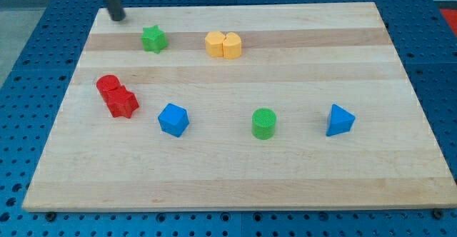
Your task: Push the green star slightly towards the top right of the red circle
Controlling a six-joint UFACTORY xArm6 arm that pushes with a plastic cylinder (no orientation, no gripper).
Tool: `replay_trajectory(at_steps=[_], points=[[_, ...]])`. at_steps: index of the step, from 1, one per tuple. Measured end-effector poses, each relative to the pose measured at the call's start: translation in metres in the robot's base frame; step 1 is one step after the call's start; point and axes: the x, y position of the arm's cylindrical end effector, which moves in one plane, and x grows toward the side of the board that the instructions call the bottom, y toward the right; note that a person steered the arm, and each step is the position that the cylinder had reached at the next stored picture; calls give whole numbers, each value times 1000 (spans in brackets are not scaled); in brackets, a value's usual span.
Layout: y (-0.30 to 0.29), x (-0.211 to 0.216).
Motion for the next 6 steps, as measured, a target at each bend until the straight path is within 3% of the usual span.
replay_trajectory(at_steps=[2, 6], points=[[45, 3], [95, 112]])
